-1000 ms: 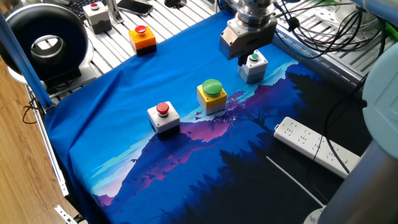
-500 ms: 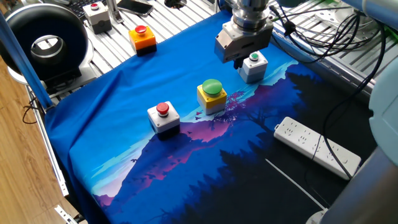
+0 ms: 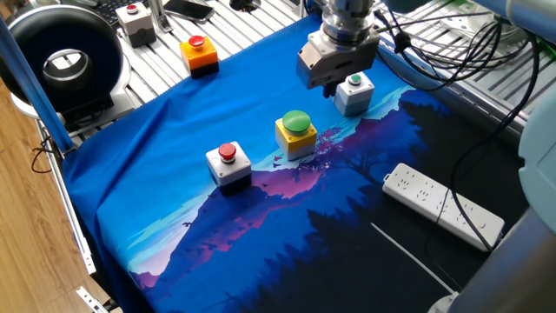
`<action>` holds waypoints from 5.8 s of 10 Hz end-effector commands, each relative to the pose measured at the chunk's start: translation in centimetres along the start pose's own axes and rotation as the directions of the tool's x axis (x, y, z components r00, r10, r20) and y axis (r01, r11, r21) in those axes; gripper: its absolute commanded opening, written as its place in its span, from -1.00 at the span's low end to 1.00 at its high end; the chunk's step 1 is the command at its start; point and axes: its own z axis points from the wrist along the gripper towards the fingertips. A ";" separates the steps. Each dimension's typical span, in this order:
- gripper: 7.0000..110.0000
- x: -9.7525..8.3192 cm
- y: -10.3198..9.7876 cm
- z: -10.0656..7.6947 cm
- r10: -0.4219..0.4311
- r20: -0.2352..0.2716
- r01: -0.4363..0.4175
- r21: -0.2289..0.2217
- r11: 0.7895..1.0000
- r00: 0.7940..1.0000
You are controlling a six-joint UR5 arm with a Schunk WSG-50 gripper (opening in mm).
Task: Press three buttons from left to right in sequence
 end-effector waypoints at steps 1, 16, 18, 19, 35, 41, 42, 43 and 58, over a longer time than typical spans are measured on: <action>-1.00 0.4 0.4 -0.1 -0.063 -0.014 0.063 -0.019 0.998 0.998; -1.00 1.0 7.2 -1.0 -0.079 -0.026 0.075 -0.142 0.987 0.997; -1.00 1.3 7.5 -0.6 -0.068 -0.026 0.064 -0.142 0.988 0.997; -1.00 1.4 7.5 -0.2 -0.067 -0.019 0.064 -0.129 0.990 0.998; -1.00 1.0 7.7 -1.2 -0.059 -0.077 0.050 -0.117 0.992 0.995; -1.00 1.0 11.0 -3.6 -0.020 -0.084 0.010 -0.124 0.992 0.996; -1.00 1.4 12.3 -3.2 0.012 -0.078 -0.020 -0.109 0.994 0.997; -1.00 1.8 13.8 -3.0 0.037 -0.070 -0.044 -0.099 0.994 0.997; -1.00 5.6 17.7 -2.2 -0.127 -0.088 0.125 -0.029 0.992 0.988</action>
